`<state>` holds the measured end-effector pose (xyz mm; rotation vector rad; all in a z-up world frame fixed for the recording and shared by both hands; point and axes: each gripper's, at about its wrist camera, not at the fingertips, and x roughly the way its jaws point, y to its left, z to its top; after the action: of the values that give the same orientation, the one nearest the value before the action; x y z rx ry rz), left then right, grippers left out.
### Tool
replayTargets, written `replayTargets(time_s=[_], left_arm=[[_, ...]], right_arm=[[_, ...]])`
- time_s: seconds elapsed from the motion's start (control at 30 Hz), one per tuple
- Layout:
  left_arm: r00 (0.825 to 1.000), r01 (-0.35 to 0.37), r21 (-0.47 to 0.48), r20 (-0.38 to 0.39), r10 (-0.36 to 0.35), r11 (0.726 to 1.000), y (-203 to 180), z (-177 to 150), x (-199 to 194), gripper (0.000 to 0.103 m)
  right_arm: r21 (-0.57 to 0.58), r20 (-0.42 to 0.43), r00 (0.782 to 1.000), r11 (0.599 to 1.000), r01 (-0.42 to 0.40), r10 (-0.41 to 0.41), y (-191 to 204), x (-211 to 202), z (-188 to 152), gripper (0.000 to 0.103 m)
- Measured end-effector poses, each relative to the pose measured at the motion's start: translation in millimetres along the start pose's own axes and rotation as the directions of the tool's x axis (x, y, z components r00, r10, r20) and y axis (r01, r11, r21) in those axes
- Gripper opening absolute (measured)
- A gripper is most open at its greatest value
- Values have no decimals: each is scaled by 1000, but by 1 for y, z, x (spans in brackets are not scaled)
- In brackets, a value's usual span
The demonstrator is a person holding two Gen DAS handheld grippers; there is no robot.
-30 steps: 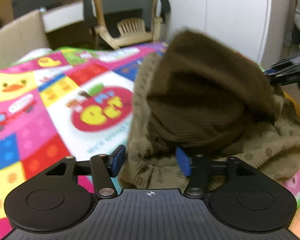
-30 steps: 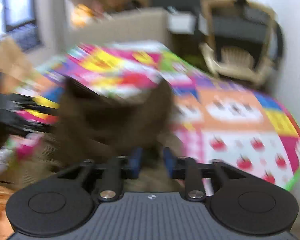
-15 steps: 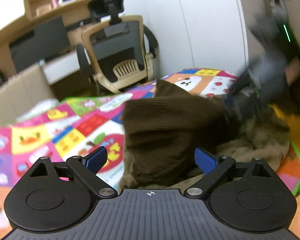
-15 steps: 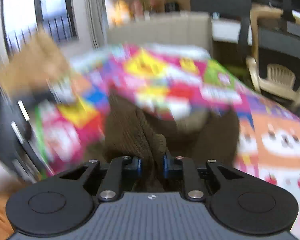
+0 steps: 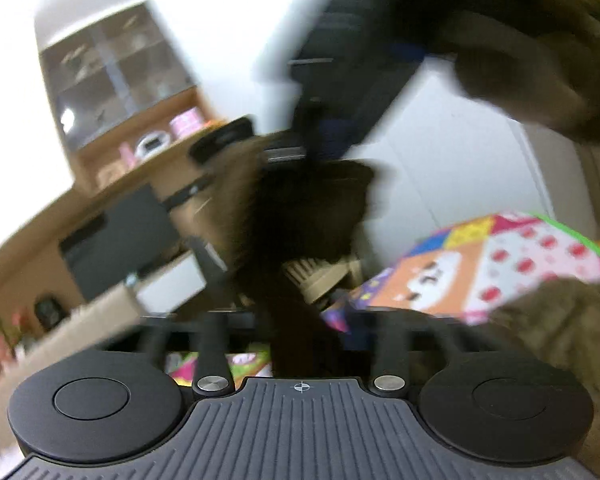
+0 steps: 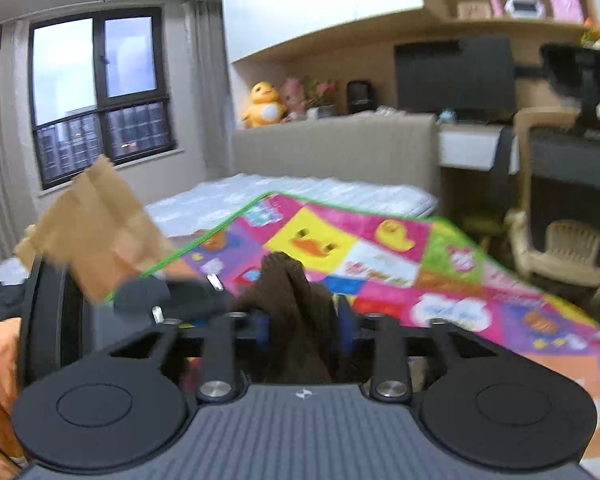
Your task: Fold clothes
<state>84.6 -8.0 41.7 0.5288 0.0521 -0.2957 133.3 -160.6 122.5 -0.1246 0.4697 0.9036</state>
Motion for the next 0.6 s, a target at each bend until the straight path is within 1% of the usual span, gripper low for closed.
replayTargets(time_s=[0.03, 0.07, 0.1, 0.13, 0.17, 0.23, 0.3, 0.37, 0.4, 0.43, 0.47, 0.5, 0.53, 0.57, 0.6], left_arm=[[1000, -18, -72, -8, 17, 997, 19, -1, 4, 14], [999, -45, -155, -28, 41, 987, 42, -4, 7, 14], [996, -76, -231, -56, 64, 970, 63, -9, 10, 13], [992, -112, -313, -93, 87, 943, 86, -18, 14, 12], [985, -149, -388, -134, 105, 909, 107, -29, 18, 12], [965, -227, -500, -229, 125, 836, 142, -55, 26, 12], [948, -275, -564, -293, 122, 779, 161, -80, 30, 12], [933, -305, -614, -347, 98, 728, 174, -102, 33, 12], [925, -317, -633, -370, 84, 707, 178, -112, 35, 12], [919, -326, -641, -388, 74, 695, 178, -120, 37, 11], [913, -335, -649, -404, 64, 683, 179, -129, 38, 11], [909, -342, -658, -414, 57, 670, 184, -135, 36, 11], [905, -349, -670, -422, 51, 655, 188, -141, 35, 11], [904, -355, -675, -425, 53, 646, 194, -145, 31, 11], [902, -361, -681, -427, 55, 637, 200, -148, 27, 11]], right_arm=[[-19, -15, 1000, 1000, 10, -11, 2, 5, -7, 70], [-39, -30, 999, 999, 20, -22, 5, 10, -13, 70], [-58, -44, 998, 998, 30, -33, 7, 15, -20, 70], [-78, -59, 997, 996, 40, -44, 9, 19, -26, 70], [-98, -73, 996, 994, 49, -56, 12, 24, -33, 70], [-138, -100, 992, 988, 66, -80, 16, 34, -46, 70], [-240, -165, 983, 970, 44, -85, 35, 61, -69, 70], [-306, -181, 974, 949, 75, -136, 36, 83, -79, 70], [-337, -186, 969, 937, 92, -162, 36, 94, -84, 61], [-368, -190, 964, 924, 108, -188, 36, 105, -89, 47], [-398, -194, 957, 909, 123, -215, 36, 115, -94, 16], [-373, -182, 955, 915, 153, -234, 24, 115, -87, 9], [-335, -169, 953, 924, 186, -253, 11, 112, -78, 8], [-310, -124, 944, 915, 257, -307, -7, 101, -65, 8], [-284, -74, 927, 899, 335, -368, -25, 88, -52, 7]])
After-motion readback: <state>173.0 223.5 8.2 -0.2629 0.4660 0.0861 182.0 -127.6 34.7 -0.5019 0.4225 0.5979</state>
